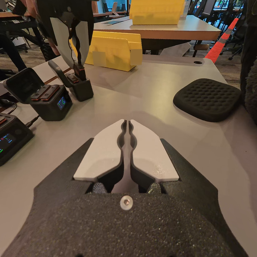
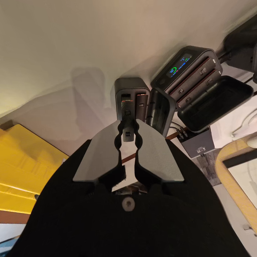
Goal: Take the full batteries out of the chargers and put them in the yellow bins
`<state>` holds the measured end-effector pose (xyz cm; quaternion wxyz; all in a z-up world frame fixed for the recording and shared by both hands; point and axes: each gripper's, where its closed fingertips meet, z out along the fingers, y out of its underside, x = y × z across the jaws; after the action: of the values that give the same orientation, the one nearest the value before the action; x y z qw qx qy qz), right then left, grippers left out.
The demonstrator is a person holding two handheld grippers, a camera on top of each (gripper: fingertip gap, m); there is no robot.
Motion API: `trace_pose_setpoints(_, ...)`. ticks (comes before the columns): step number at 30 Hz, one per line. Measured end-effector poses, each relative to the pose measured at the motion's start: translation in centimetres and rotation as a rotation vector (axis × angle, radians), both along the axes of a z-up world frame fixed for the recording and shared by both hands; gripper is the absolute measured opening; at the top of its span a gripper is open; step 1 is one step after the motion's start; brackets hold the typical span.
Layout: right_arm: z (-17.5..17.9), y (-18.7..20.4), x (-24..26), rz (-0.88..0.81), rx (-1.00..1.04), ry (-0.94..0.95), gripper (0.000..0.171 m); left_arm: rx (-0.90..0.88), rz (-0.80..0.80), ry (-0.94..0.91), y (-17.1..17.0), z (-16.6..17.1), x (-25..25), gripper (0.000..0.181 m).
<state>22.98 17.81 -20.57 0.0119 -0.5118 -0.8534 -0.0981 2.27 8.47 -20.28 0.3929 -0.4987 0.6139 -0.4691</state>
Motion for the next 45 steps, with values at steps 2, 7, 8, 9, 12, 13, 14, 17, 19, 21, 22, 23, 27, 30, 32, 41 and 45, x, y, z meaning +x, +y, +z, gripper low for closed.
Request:
trace_pose_setpoints(2, -0.4, 0.0, 0.0, -0.01, -0.007, -0.002, 0.015, 0.003, -0.004, -0.002, -0.1, 0.0, 0.0, 0.002)
trace_pose_setpoints(7, -1.4, 0.1, 0.3, -0.045, -0.004, -0.004, 0.015, 0.001, -0.016, -0.001, -0.2, 0.0, -0.1, 0.002)
trace_pose_setpoints(8, -1.4, 0.1, 0.2, -0.061, -0.005, 0.001, 0.015, -0.001, -0.016, -0.002, -0.2, 0.0, -0.1, 0.002)
trace_pose_setpoints(9, -1.4, 0.1, 0.2, -0.081, -0.007, 0.006, 0.016, -0.003, -0.016, -0.001, -0.2, 0.0, -0.1, 0.002)
trace_pose_setpoints(12, -1.1, 0.0, -0.3, -0.146, -0.016, 0.062, 0.022, -0.006, -0.017, 0.001, -0.2, 0.0, -0.1, 0.002)
trace_pose_setpoints(13, -0.9, -0.2, -0.5, -0.182, -0.027, 0.089, 0.024, -0.007, -0.017, 0.001, -0.2, 0.0, -0.1, 0.002)
trace_pose_setpoints(14, -0.7, -0.4, -0.7, -0.224, -0.04, 0.123, 0.025, -0.008, -0.017, 0.002, -0.2, 0.0, -0.1, 0.002)
trace_pose_setpoints(17, 0.3, -0.2, -1.1, -0.387, -0.066, 0.282, 0.015, -0.008, -0.021, 0.003, -0.2, 0.0, -0.1, 0.001)
trace_pose_setpoints(19, 0.7, 0.3, -0.9, -0.529, -0.086, 0.383, 0.008, -0.007, -0.028, 0.004, -0.3, -0.1, -0.2, 0.001)
trace_pose_setpoints(21, 0.5, 0.7, -0.6, -0.635, -0.094, 0.455, 0.0, -0.005, -0.03, 0.004, -0.3, -0.1, -0.2, 0.001)
trace_pose_setpoints(22, 0.2, 0.9, -0.5, -0.668, -0.091, 0.472, 0.0, -0.003, -0.03, 0.005, -0.4, -0.1, -0.2, 0.001)
trace_pose_setpoints(23, -0.2, 1.0, -0.4, -0.692, -0.087, 0.481, 0.0, -0.002, -0.028, 0.006, -0.3, -0.1, -0.1, 0.0)
trace_pose_setpoints(27, -1.0, 1.0, -0.2, -0.728, -0.068, 0.481, 0.0, -0.006, -0.019, 0.011, -0.2, -0.2, -0.1, 0.0)
trace_pose_setpoints(30, -1.1, 0.9, -0.1, -0.723, -0.044, 0.462, 0.0, -0.012, -0.012, 0.015, -0.1, -0.2, 0.0, 0.0)
trace_pose_setpoints(32, -1.1, 1.0, -0.1, -0.714, -0.027, 0.445, 0.0, -0.014, -0.009, 0.019, -0.1, -0.3, 0.0, 0.0)
trace_pose_setpoints(41, -1.2, 1.0, -0.1, -0.715, -0.012, 0.402, 0.0, -0.013, -0.007, 0.028, 0.0, -0.4, 0.1, 0.0)
trace_pose_setpoints(45, -1.2, 1.0, -0.1, -0.726, 0.022, 0.352, 0.0, -0.008, -0.002, 0.026, -0.1, -0.4, 0.2, 0.0)
